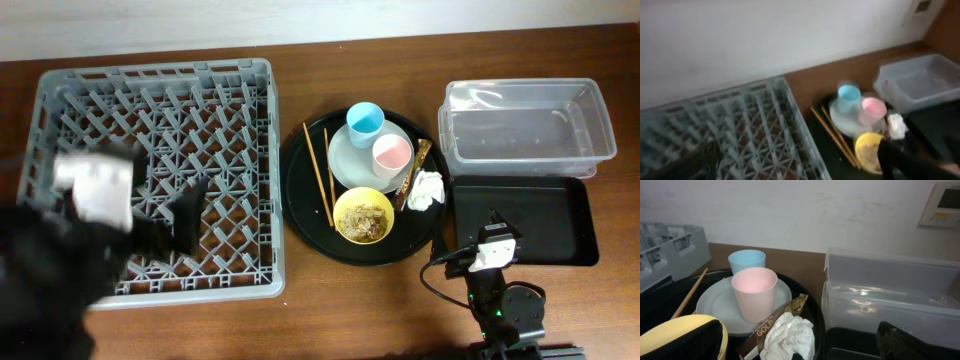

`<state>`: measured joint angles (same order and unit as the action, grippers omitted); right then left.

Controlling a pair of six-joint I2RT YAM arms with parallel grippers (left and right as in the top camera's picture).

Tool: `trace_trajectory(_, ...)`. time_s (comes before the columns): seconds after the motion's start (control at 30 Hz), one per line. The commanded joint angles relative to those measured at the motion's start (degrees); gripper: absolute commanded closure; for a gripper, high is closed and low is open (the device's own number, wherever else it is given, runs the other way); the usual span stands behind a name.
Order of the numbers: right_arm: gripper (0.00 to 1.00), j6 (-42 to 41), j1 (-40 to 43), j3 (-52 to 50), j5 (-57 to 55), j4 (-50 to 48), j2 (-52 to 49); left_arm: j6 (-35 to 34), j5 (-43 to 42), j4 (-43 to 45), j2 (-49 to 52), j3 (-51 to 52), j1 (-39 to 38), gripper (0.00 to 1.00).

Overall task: Sort waste into correct bins and load items into the dishwasher rack
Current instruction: 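Move the left gripper over the black tray toward the chopsticks, then lower the left gripper and grasp the wooden chopsticks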

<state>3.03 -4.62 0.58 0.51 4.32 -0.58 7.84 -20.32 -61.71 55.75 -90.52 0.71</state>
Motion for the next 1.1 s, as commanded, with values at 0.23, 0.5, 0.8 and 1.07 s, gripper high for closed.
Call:
trace_trajectory(0.23,0.01,-0.24,0.24,-0.26,-0.31,0.24,0.37,-5.77,-23.41,-4.39,29.2,-20.68,-0.17,0.01)
trace_trajectory(0.5,0.01,-0.26,0.24,-0.26,-0.31,0.24,0.37,-14.91,-13.38,-10.19,40.04,-19.32,-9.09,1.0)
trace_trajectory(0.8,0.01,-0.24,0.24,-0.26,-0.31,0.24,0.37,-26.1,12.87,-2.64,53.83,-18.91,-28.59,0.59)
trace_trajectory(1.07,0.02,-0.24,0.24,-0.26,-0.31,0.24,0.37,-26.29,14.01,-2.32,62.25,-18.91,-29.49,0.57)
